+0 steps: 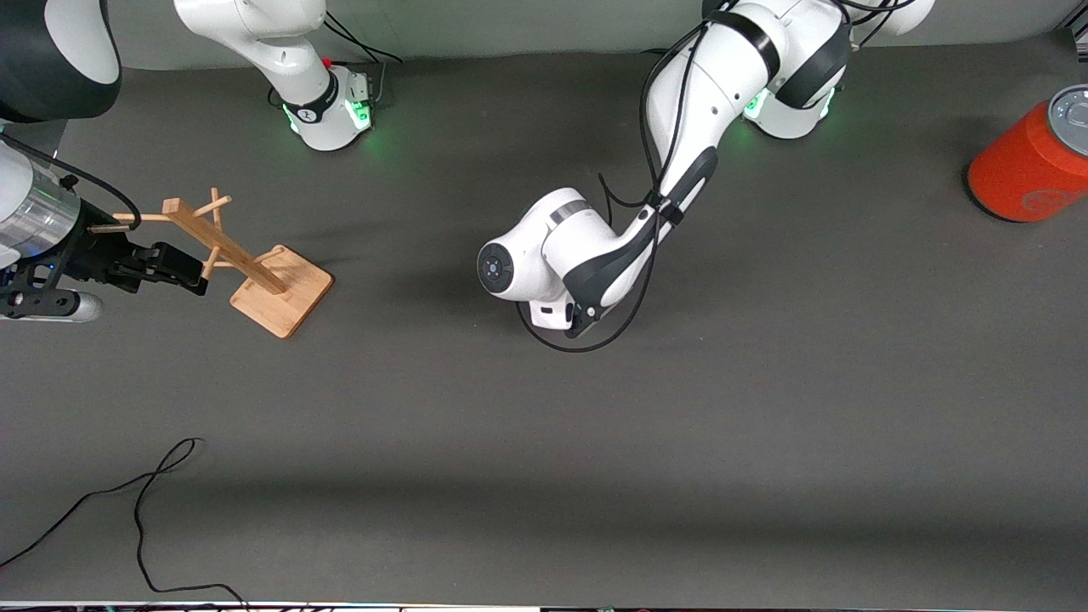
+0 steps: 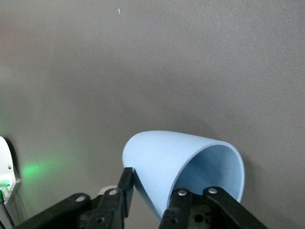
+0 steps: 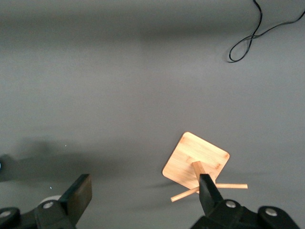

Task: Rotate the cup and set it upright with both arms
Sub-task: 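Rotate the blue cup upright with the left gripper and set it down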

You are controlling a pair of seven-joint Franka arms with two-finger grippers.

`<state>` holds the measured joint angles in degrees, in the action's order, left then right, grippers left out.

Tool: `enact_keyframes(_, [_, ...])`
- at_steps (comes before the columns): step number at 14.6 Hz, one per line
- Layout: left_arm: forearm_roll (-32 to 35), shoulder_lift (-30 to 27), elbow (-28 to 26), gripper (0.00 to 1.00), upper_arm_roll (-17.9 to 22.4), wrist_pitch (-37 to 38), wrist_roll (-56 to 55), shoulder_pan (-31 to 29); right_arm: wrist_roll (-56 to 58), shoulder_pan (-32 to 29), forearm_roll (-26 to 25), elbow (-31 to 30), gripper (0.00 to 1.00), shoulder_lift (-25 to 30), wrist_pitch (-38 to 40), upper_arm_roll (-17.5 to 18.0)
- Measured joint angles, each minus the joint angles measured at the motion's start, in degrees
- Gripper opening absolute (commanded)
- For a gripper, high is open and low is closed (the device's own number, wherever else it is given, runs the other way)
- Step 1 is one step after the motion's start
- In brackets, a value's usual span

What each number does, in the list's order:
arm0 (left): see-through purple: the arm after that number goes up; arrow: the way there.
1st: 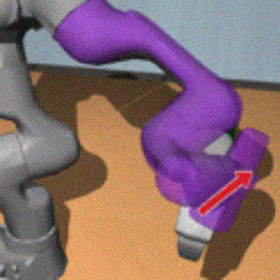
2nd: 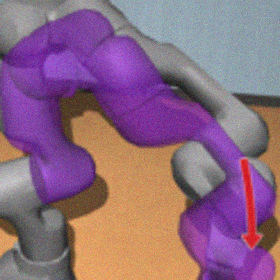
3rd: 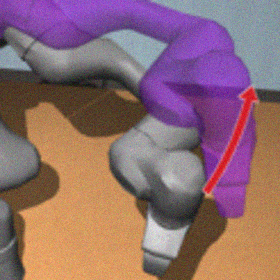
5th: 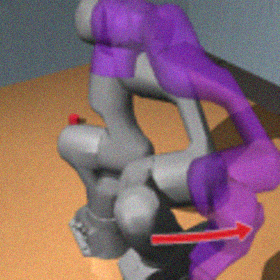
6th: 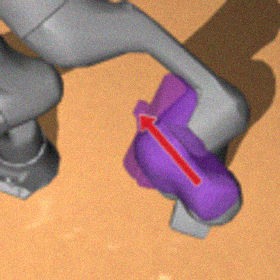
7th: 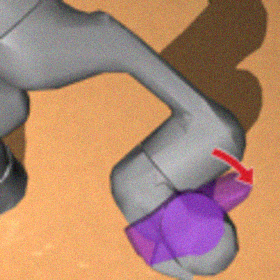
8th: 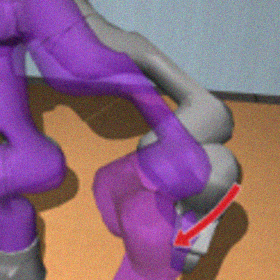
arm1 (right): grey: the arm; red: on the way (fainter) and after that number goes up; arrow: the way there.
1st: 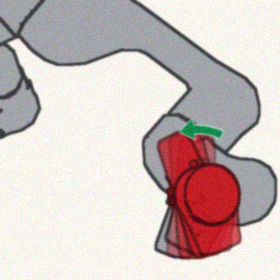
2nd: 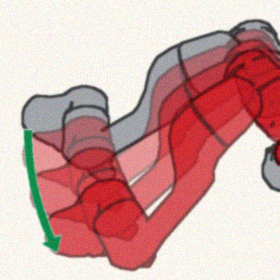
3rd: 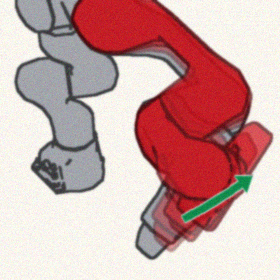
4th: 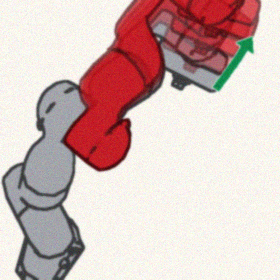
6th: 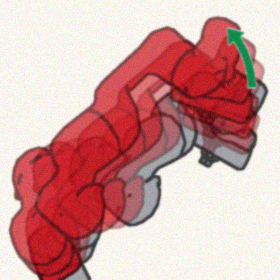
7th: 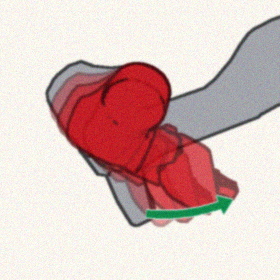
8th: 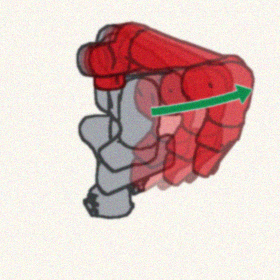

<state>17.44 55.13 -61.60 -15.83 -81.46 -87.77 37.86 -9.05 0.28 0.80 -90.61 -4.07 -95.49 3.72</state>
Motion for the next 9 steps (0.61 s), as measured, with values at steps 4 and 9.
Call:
enact_keyframes(4, [-0.05, -1.45, 1.05, 0.00, -0.02, 0.06, 0.00, -0.38, 0.00, 0.00, 0.05, 0.01, 1.00, 0.00, -0.07, -0.19])
enact_keyframes(9, [-6.55, -11.17, 3.01, 0.00, -0.11, -0.02, 4.17, -5.32, 0.01, -0.01, 0.06, 0.13, 1.00, 0.01, -0.24, -0.31])
